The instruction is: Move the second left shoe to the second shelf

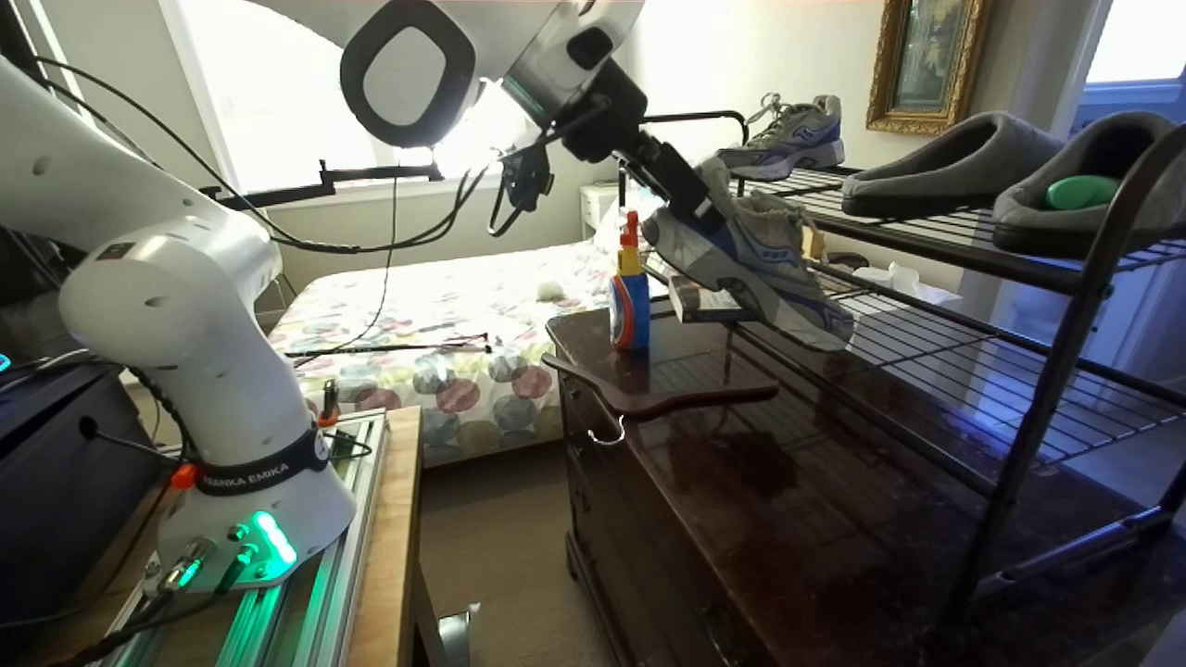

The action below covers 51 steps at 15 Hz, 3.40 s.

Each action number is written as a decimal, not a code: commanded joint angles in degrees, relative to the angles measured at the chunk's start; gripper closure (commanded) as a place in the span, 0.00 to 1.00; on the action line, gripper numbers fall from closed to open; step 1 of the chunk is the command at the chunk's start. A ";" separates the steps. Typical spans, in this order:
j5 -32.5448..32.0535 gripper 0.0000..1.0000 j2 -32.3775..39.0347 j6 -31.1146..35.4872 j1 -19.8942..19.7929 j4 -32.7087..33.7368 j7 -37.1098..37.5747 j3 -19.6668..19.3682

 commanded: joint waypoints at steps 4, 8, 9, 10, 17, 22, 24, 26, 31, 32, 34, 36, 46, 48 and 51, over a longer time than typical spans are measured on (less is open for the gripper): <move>3.10 0.52 1.27 5.75 6.02 0.04 -1.92 -7.06; 4.65 0.52 1.32 9.26 12.27 0.02 -5.79 -14.83; 4.18 0.52 1.22 10.82 15.21 -0.02 -6.68 -18.04; 3.88 0.52 1.08 11.70 17.55 -0.02 -7.73 -20.59; 2.07 0.52 1.76 19.39 33.16 -0.03 -14.92 -37.07; 1.82 0.52 0.97 29.90 44.36 -0.02 -16.79 -48.33; 1.78 0.52 1.15 34.90 49.27 -0.02 -16.35 -52.86; 1.64 0.52 1.16 39.54 54.30 -0.02 -15.91 -57.38; 0.70 0.52 0.74 52.05 67.59 -0.03 -16.34 -68.45; 0.56 0.52 0.66 55.02 70.41 -0.03 -16.45 -70.59; 0.48 0.52 0.38 60.72 75.87 -0.03 -16.58 -74.63; 0.76 0.52 0.10 66.79 81.18 -0.05 -16.58 -78.27; -1.51 0.52 8.11 73.01 90.27 2.73 -9.27 -87.39; -0.27 0.52 8.80 73.20 90.96 3.85 -9.13 -87.64; 3.79 0.52 8.87 74.20 96.81 2.18 -11.50 -90.93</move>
